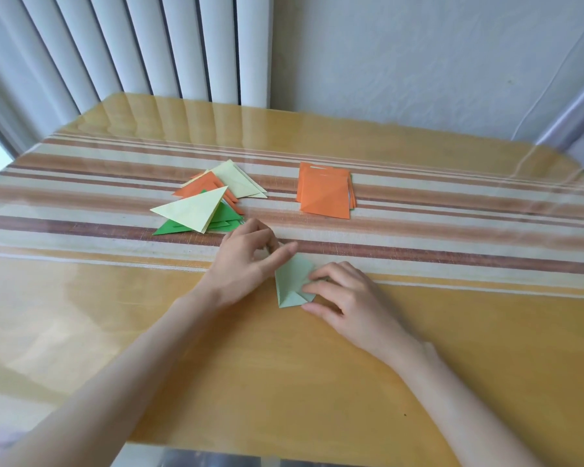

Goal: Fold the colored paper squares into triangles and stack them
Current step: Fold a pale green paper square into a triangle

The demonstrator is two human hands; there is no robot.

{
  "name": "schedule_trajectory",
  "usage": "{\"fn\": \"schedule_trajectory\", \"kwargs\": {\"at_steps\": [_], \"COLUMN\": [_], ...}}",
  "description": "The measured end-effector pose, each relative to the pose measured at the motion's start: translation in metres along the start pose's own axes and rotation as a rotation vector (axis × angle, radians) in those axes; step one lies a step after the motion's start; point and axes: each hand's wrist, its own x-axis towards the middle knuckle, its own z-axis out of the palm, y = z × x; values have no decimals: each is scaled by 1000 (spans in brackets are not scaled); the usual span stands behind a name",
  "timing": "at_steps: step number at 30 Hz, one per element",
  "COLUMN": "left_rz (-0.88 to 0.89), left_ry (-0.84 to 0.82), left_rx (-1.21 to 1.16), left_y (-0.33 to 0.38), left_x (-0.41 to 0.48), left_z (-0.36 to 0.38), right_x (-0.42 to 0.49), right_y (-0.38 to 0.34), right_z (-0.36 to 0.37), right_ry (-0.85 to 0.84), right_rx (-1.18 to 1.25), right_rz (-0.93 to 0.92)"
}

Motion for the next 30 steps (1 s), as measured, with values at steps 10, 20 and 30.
{"fn": "schedule_trajectory", "kwargs": {"at_steps": [10, 20, 30], "left_rz": [443, 290, 212], "left_ry": [-9, 143, 147], "left_rx": [555, 562, 481], "left_y": [-12, 5, 4], "left_x": [-41, -69, -68], "left_z": [-9, 15, 17], "right_x": [10, 25, 30], "right_y": [-1, -6, 3], "right_z": [-1, -3, -3], "right_ry": [8, -166, -88], "right_rx": [-135, 17, 128], "right_rz": [-210, -226, -139]}}
